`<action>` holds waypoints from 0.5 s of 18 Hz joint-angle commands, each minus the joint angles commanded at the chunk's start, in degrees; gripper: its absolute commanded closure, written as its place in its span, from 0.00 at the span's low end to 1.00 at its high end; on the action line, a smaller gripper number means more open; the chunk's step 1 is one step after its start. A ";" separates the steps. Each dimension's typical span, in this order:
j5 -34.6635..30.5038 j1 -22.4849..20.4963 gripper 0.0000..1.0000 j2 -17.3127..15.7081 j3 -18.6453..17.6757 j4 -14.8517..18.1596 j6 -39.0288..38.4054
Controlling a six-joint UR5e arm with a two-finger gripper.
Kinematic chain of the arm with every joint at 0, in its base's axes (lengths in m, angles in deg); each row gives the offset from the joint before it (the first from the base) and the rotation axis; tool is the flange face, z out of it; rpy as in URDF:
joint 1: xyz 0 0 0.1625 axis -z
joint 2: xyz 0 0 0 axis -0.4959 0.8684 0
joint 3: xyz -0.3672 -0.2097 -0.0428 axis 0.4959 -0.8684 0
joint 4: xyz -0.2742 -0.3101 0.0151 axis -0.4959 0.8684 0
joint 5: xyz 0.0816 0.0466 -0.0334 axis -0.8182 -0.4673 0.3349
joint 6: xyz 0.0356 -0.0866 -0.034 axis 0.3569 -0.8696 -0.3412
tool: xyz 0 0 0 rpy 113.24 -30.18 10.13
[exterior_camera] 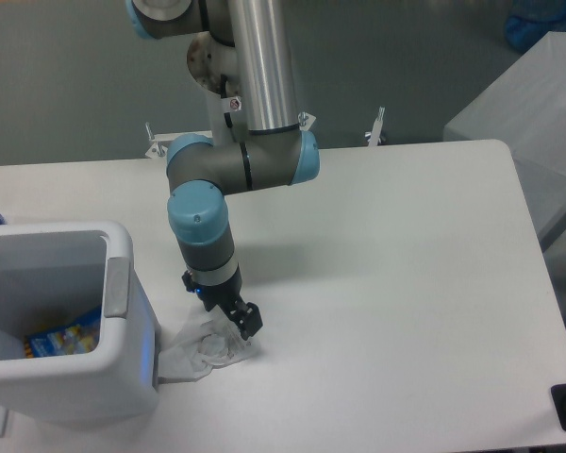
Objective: Place the trash in the trash can
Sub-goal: 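Lower the gripper onto the crumpled white bag and close it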
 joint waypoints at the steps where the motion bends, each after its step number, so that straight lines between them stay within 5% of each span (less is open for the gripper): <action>1: 0.00 0.00 0.44 0.00 0.17 0.00 -0.17; 5: 0.00 0.00 0.96 0.00 0.61 0.09 -2.29; 9: 0.00 -0.26 1.00 -0.35 0.96 0.09 -2.20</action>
